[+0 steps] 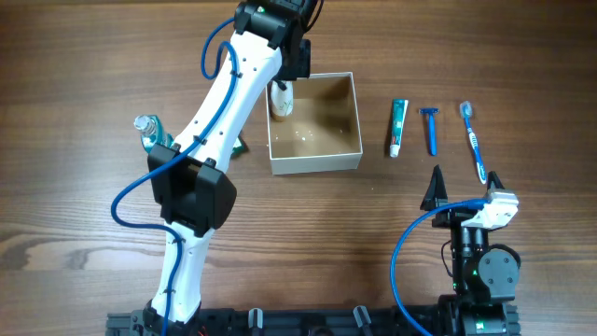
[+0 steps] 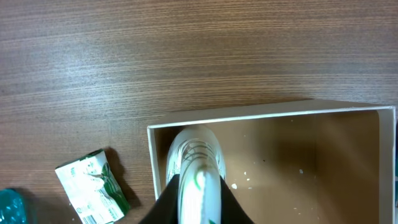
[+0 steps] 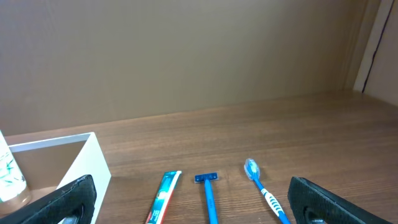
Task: Pack container
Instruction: 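Move the left gripper to the blue mouthwash bottle and grasp it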
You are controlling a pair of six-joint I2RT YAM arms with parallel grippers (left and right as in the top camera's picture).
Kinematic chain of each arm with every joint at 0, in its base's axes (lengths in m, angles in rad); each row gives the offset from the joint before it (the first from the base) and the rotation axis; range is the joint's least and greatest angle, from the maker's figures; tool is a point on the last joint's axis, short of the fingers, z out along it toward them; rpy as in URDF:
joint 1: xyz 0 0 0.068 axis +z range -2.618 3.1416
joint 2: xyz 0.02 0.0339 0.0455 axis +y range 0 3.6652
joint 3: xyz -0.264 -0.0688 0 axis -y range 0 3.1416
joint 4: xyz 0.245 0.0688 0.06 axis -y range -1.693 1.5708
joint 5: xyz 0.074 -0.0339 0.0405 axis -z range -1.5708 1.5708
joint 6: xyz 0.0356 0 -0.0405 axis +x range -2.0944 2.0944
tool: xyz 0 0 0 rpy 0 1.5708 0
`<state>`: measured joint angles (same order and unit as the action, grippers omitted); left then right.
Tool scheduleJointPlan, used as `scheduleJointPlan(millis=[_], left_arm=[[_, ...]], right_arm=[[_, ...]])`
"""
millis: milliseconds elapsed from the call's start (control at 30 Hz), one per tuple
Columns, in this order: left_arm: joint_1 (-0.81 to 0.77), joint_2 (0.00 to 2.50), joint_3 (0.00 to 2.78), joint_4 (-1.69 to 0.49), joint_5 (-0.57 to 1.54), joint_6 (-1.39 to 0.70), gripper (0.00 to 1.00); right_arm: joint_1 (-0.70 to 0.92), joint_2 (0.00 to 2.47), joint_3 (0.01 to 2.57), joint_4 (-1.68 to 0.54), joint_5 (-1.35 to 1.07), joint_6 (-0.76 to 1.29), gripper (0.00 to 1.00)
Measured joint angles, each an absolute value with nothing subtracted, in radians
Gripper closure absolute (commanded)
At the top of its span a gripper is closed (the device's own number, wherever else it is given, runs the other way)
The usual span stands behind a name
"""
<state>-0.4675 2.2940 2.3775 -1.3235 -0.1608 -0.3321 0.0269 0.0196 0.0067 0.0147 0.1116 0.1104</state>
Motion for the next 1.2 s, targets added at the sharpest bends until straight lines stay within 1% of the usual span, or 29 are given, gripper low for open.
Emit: scheduleJointPlan(millis=[300, 367, 400, 500, 600, 833, 1033, 1200], left_arm=[[-0.467, 2.294, 2.378, -1.316, -0.167, -0.336, 0.82], [-0.467, 2.294, 2.378, -1.316, -0.168, -0.336, 0.79], [-0.467, 2.294, 2.378, -1.316, -0.168, -0.336, 0.77], [-0.467, 2.294, 2.378, -1.316, -0.168, -0.336, 0.65], [-0.467, 2.294, 2.378, -1.316, -0.168, -0.345, 0.59], [-0.467, 2.294, 2.378, -1.311, -0.168, -0.344, 0.56], [-0.467, 2.278, 2.378, -1.307, -0.168, -0.323, 0.49], [-0.464, 2.185, 2.377, -1.283, -0.168, -0.312, 0.44]], right_arm=[[0.027, 0.02, 0.007, 0.015, 0.112, 0.11, 0.0], [0.027, 0.02, 0.007, 0.015, 0.112, 0.11, 0.0], [0.027, 0.02, 0.006, 0.015, 0.112, 0.11, 0.0], [0.027, 0.02, 0.006, 0.015, 0.112, 0.11, 0.0], [0.027, 0.02, 0.006, 0.015, 0.112, 0.11, 0.0], [0.027, 0.02, 0.006, 0.015, 0.112, 0.11, 0.0], [0.027, 0.02, 0.007, 0.015, 0.112, 0.11, 0.0], [0.027, 0.02, 0.007, 0.015, 0.112, 0.11, 0.0]])
